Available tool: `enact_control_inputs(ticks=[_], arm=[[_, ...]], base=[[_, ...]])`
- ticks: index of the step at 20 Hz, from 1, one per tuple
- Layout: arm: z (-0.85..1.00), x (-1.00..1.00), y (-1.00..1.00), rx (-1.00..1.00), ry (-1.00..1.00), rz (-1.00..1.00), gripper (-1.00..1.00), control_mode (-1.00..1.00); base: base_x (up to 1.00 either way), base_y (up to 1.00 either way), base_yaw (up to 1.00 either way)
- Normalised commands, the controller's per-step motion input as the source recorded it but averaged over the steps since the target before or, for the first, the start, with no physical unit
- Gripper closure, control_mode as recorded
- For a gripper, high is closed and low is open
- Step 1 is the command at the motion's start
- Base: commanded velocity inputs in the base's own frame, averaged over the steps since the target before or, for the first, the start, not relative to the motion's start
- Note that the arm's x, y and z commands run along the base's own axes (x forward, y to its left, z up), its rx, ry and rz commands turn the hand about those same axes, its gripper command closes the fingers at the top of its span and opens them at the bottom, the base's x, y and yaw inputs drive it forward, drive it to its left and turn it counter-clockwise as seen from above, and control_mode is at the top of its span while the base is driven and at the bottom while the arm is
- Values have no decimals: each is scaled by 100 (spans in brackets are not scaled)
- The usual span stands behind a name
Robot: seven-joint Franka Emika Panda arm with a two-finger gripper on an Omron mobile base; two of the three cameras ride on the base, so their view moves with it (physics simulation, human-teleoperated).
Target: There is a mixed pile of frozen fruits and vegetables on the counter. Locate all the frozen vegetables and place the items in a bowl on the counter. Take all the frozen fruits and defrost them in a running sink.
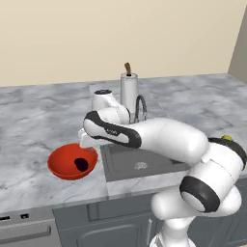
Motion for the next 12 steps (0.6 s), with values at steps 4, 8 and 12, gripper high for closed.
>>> enact_control_inputs(ticks=[4, 8, 12], arm=[[18, -11, -100, 12, 0, -2, -100, -100], [0, 0, -81, -20, 0, -11, -100, -100], [0, 0, -88, -27, 0, -14, -100, -100]], base=[[0, 0, 0], [0, 0, 0], [0, 0, 0]])
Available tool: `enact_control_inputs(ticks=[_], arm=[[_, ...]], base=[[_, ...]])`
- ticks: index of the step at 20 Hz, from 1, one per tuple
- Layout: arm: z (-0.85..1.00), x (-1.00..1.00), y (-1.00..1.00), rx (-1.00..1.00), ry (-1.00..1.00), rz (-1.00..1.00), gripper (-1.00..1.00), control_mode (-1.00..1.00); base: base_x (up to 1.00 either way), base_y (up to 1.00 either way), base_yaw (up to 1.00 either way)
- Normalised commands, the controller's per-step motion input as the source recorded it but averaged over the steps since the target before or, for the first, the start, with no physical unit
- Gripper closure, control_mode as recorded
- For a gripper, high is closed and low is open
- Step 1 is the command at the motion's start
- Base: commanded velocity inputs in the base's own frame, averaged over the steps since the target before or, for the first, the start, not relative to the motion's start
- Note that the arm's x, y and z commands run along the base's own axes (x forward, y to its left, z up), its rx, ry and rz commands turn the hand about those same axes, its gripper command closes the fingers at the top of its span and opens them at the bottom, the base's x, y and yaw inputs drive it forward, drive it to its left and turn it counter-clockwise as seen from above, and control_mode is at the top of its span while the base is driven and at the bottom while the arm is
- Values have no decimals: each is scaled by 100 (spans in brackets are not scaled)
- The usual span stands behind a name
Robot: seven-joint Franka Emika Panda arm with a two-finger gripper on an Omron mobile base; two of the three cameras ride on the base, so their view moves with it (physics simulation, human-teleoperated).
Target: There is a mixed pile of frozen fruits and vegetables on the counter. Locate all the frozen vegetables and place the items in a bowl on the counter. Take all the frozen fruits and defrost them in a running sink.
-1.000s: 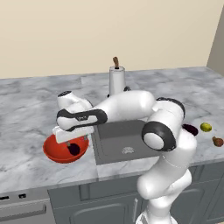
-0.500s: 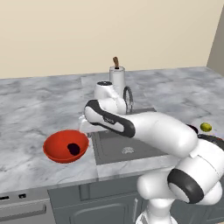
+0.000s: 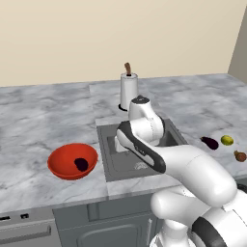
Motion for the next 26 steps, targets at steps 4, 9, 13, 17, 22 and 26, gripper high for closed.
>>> enact_control_inputs(ticks=[4, 9, 13, 17, 22, 26], arm=[[0, 0, -91, -23, 0, -15, -100, -100], [0, 2, -97, -19, 2, -12, -100, -100], [0, 11, -97, -16, 2, -4, -100, -100], [1, 18, -100, -2, 0, 0, -100, -100], [9, 37, -100, 9, 7, 0, -100, -100], [-2, 68, -85, 4, 8, -8, -100, -100]], base=[[0, 0, 0], [0, 0, 0], [0, 0, 0], [0, 0, 0], [0, 0, 0], [0, 0, 0]])
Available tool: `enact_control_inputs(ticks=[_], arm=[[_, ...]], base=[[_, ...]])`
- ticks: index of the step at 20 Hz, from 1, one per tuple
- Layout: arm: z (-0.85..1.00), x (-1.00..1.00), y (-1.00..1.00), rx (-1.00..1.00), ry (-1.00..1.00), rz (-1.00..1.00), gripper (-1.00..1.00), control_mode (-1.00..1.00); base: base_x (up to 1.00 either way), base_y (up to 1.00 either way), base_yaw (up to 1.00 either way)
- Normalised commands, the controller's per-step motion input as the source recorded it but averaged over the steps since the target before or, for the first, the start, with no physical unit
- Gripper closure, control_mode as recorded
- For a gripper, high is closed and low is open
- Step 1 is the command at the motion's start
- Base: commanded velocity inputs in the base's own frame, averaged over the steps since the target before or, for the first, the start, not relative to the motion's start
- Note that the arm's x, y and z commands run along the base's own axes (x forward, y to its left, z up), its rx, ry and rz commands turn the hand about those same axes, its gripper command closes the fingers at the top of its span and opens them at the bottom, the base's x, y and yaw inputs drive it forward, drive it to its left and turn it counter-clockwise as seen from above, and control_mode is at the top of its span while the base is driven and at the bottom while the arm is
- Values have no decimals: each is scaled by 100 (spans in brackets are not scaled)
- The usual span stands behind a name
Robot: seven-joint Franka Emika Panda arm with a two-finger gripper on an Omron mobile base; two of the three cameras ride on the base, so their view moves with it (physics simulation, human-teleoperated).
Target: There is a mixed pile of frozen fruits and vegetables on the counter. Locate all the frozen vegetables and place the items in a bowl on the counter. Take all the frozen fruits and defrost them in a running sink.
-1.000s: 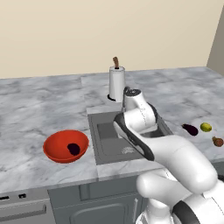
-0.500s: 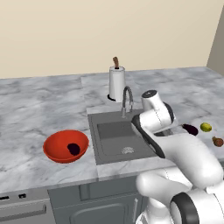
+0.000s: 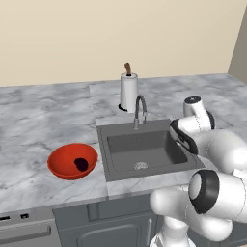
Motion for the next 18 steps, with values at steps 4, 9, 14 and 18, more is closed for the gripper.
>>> enact_control_inputs(ticks=[4, 9, 14, 18], arm=[[0, 69, -95, 5, 15, -8, -100, -100], [0, 39, -100, 12, 13, -4, -100, -100], [-2, 30, -49, 9, 0, 5, -100, -100], [-14, 28, -15, 4, -1, 16, -100, -100]], base=[[0, 0, 0], [0, 0, 0], [0, 0, 0], [0, 0, 0]])
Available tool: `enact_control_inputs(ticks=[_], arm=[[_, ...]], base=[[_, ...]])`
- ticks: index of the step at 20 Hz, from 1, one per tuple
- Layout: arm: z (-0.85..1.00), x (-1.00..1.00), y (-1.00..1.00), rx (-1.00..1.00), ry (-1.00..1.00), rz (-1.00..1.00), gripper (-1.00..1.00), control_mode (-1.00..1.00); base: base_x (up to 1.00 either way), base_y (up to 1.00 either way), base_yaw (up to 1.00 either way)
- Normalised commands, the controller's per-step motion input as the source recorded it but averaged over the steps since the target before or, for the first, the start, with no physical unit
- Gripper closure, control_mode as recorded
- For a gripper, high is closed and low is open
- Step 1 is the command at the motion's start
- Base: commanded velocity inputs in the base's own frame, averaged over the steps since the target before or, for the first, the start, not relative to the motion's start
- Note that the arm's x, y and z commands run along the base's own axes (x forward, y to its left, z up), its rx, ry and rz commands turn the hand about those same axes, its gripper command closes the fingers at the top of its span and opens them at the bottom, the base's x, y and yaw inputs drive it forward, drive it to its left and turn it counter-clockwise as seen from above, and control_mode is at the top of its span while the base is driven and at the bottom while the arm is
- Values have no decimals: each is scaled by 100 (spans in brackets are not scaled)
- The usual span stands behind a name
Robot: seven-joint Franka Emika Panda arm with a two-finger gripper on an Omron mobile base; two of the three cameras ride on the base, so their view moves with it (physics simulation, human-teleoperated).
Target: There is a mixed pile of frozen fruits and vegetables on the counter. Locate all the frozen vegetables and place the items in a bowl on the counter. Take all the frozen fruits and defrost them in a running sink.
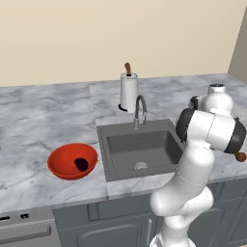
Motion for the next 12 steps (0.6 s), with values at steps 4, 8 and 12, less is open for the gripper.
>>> enact_control_inputs(ticks=[4, 8, 12], arm=[[-25, 19, -2, 5, -6, 19, -100, -100], [-32, 13, -6, 0, -1, 16, -100, -100], [-41, 2, -18, 0, 0, 6, -100, -100]], base=[[0, 0, 0], [0, 0, 0], [0, 0, 0]])
